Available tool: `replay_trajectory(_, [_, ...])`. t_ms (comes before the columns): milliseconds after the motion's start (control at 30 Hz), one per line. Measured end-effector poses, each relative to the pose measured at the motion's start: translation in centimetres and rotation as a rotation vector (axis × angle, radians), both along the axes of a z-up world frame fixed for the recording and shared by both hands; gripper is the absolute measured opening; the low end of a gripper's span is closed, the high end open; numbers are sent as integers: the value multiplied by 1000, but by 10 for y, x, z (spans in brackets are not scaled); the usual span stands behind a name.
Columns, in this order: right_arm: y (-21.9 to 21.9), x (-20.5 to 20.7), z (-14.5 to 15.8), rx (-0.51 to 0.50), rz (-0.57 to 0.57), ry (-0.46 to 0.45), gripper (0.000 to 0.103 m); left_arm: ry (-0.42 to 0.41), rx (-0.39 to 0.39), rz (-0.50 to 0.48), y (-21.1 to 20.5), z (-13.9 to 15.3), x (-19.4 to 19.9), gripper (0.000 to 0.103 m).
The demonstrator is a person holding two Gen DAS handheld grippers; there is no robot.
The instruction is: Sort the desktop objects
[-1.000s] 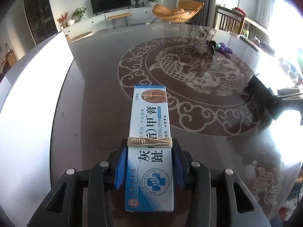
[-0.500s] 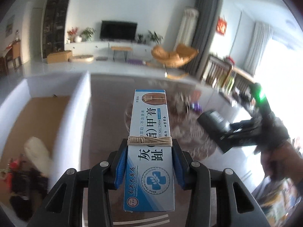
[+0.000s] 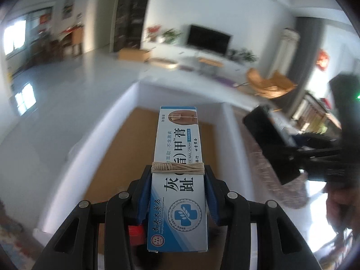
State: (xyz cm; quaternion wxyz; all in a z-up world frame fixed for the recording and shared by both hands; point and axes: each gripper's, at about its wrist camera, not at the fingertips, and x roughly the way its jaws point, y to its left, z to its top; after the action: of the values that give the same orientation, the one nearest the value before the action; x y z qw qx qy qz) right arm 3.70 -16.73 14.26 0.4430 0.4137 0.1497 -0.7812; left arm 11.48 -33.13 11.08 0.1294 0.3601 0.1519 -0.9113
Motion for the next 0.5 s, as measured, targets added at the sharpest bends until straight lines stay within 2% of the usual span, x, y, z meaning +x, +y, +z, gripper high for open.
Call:
replay_trajectory(100, [-53,9,-15,21,52,2,59,-90,-1,47,-26,-28,-4,43])
replay_trajectory(167, [-84,13,-35,50,71,1,59,-159,9,80,-41,-47,-4,44])
replay_trajectory(233, [-101,19,-52,66,96,-10,60,-231,14,117,-45,-65,-5,46])
replay_trajectory(300, [-113,30,-65,103,98,19,69,-273,21,150,-51,-76,-3,70])
replay_trajectory(333, [-113,35,-70,114,100,32,82,-276,22,168,-51,-79,0,93])
replay_trajectory(367, [-115,39,-72,115,108,40,89,-270,22,181,-52,-80,3,100])
replay_trajectory(500, [-103,45,-67,77,115,54,90,-227,25,211,-54,-79,14,100])
